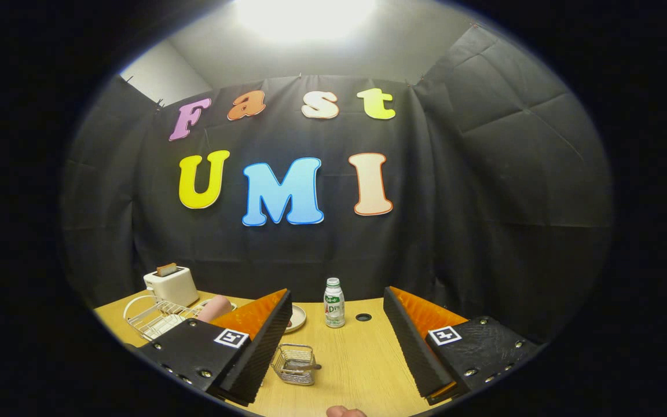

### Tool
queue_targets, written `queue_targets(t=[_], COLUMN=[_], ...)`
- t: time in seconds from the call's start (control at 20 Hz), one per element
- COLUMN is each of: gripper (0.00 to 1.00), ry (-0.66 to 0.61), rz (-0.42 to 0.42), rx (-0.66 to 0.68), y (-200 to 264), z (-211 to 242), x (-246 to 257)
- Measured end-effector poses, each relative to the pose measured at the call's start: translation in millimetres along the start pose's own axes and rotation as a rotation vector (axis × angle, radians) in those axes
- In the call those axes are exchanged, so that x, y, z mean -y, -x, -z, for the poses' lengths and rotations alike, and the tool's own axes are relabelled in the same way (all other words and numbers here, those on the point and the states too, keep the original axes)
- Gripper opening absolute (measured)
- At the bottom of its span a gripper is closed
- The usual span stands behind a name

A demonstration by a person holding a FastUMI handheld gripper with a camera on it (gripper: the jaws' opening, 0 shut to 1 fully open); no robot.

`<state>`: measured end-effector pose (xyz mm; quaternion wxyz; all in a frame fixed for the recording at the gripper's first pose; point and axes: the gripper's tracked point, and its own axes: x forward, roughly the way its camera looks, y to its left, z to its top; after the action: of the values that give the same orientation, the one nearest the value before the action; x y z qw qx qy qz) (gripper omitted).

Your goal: Take the plate from the dish rack, then take the spoon from the basket and place it into the plate.

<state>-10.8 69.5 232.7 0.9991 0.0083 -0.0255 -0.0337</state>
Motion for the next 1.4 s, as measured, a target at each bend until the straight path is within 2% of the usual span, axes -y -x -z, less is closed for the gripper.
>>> queue_targets(t=[0.5,0.85,1.0,1.3,1.4], gripper=[0.97,0.97,0.97,0.97,0.97], ry=[0.053,0.063,0.061,0.103,0.104], rz=[-0.054,-0.109,-0.117,-0.118,-0.111], rx=[-0.042,-0.181,-0.264,-0.547,-0.598], y=[-23,-43,-52,-72,-80], z=[-29,-28,-17,28,33], x=[-81,-146,-168,-201,-213])
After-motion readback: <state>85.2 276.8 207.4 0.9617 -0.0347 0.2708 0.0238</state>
